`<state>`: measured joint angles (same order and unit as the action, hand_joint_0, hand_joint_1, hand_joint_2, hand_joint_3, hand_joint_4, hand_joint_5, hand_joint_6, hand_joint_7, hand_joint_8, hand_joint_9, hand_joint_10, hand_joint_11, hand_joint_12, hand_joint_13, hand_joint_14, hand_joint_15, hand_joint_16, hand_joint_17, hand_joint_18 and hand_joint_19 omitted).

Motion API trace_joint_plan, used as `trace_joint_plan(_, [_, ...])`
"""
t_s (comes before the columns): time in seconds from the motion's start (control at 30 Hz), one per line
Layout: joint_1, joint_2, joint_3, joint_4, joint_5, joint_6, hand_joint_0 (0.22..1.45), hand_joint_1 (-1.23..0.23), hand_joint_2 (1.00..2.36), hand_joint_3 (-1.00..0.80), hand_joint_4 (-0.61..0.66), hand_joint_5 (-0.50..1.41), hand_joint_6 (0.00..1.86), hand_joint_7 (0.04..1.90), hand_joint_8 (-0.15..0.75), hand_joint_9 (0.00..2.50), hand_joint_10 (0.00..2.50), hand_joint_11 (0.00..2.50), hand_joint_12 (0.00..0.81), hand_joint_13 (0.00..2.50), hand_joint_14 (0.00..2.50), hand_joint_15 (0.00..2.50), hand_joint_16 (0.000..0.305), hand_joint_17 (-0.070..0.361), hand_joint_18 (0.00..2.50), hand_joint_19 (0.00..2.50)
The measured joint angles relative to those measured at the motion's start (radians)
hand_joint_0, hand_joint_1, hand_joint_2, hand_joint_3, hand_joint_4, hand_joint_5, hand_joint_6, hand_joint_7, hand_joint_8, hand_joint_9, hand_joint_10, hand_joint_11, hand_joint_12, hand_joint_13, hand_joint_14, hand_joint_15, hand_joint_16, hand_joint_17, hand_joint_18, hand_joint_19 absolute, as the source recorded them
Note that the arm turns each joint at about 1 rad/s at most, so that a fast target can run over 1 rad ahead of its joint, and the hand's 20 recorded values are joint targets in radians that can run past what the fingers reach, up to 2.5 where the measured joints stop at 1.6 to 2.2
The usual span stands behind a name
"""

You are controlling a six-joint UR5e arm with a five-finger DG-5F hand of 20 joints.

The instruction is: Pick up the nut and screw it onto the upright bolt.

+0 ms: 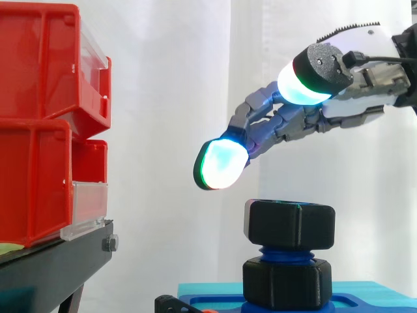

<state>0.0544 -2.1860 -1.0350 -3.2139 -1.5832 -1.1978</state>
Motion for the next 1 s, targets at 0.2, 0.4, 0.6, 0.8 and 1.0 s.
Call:
trace_joint_plan(0.2, [0.031, 0.000, -0.071, 0.099, 0.012, 0.042, 0.44, -0.09, 1.00, -0.50, 0.01, -0.24, 0.50, 0.53, 0.184, 0.14, 0.00, 0.00, 0.329, 0.00, 0.00, 0.00, 0.044, 0.099, 0.00, 0.00])
trace_joint_plan(0.4, [0.056, 0.000, -0.088, 0.130, 0.023, 0.104, 0.45, -0.10, 1.00, -0.50, 0.06, -0.22, 0.50, 0.57, 0.201, 0.20, 0.00, 0.00, 0.322, 0.00, 0.00, 0.00, 0.042, 0.094, 0.00, 0.00])
trace_joint_plan(0.6, [0.072, 0.000, -0.089, 0.113, 0.027, 0.123, 0.46, -0.14, 1.00, -0.50, 0.09, -0.20, 0.50, 0.57, 0.211, 0.28, 0.00, 0.00, 0.312, 0.04, 0.00, 0.00, 0.039, 0.088, 0.00, 0.00])
trace_joint_plan(0.8, [0.081, 0.000, -0.089, 0.109, 0.029, 0.125, 0.47, -0.17, 1.00, -0.50, 0.14, -0.18, 0.50, 0.62, 0.224, 0.34, 0.00, 0.00, 0.305, 0.09, 0.00, 0.00, 0.036, 0.082, 0.00, 0.00])
trace_joint_plan(1.0, [0.083, -0.001, -0.096, 0.109, 0.028, 0.126, 0.48, -0.20, 1.00, -0.50, 0.20, -0.14, 0.50, 0.72, 0.239, 0.43, 0.00, 0.00, 0.287, 0.18, 0.00, 0.00, 0.033, 0.074, 0.00, 0.00])
